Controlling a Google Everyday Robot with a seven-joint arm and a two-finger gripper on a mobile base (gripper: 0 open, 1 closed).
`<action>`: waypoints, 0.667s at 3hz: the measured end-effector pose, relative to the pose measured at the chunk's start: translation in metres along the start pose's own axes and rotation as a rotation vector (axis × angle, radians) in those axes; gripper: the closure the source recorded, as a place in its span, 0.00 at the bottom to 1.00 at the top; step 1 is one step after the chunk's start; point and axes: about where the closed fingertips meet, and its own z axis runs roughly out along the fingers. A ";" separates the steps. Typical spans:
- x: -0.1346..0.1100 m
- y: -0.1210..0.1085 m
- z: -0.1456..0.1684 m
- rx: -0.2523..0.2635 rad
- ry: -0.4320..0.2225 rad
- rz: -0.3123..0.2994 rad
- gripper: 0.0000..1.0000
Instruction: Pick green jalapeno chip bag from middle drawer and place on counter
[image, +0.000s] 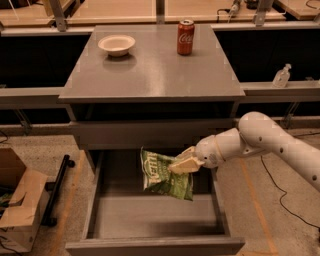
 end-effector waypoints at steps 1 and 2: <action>0.003 0.025 -0.009 -0.077 0.045 -0.008 1.00; 0.000 0.023 -0.009 -0.088 0.043 -0.001 1.00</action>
Offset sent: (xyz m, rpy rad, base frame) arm -0.0162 -0.0050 0.0144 -0.0014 0.0602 0.0779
